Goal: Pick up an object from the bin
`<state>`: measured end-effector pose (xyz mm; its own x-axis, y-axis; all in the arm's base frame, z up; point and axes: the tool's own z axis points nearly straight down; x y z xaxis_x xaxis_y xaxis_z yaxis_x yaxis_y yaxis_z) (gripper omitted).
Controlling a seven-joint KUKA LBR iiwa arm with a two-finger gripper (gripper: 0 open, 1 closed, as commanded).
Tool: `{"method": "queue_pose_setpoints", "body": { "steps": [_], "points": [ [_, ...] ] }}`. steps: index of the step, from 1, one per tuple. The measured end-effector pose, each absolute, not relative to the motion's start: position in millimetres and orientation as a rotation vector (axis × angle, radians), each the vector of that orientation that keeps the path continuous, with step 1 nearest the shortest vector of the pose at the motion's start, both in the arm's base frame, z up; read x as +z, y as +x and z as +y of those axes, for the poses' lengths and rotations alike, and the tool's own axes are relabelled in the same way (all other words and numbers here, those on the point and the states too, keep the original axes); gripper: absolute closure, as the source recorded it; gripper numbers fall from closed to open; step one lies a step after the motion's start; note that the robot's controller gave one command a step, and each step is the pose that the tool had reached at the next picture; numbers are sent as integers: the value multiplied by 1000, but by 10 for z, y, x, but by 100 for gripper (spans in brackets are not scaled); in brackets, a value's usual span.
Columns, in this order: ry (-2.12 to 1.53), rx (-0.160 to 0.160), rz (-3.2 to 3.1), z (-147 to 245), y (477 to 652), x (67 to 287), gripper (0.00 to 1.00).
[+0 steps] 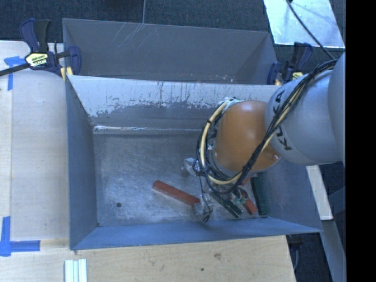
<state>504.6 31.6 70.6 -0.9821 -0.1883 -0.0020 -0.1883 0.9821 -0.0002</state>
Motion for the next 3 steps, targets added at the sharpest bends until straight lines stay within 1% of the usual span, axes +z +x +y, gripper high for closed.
{"method": "queue_pose_setpoints", "body": {
  "steps": [1,2,3],
  "points": [
    [-295,-1,3122,310,5058,721,100],
    [-296,0,3126,315,5045,705,0],
    [-295,0,3121,315,5060,720,100]
  ]
}}
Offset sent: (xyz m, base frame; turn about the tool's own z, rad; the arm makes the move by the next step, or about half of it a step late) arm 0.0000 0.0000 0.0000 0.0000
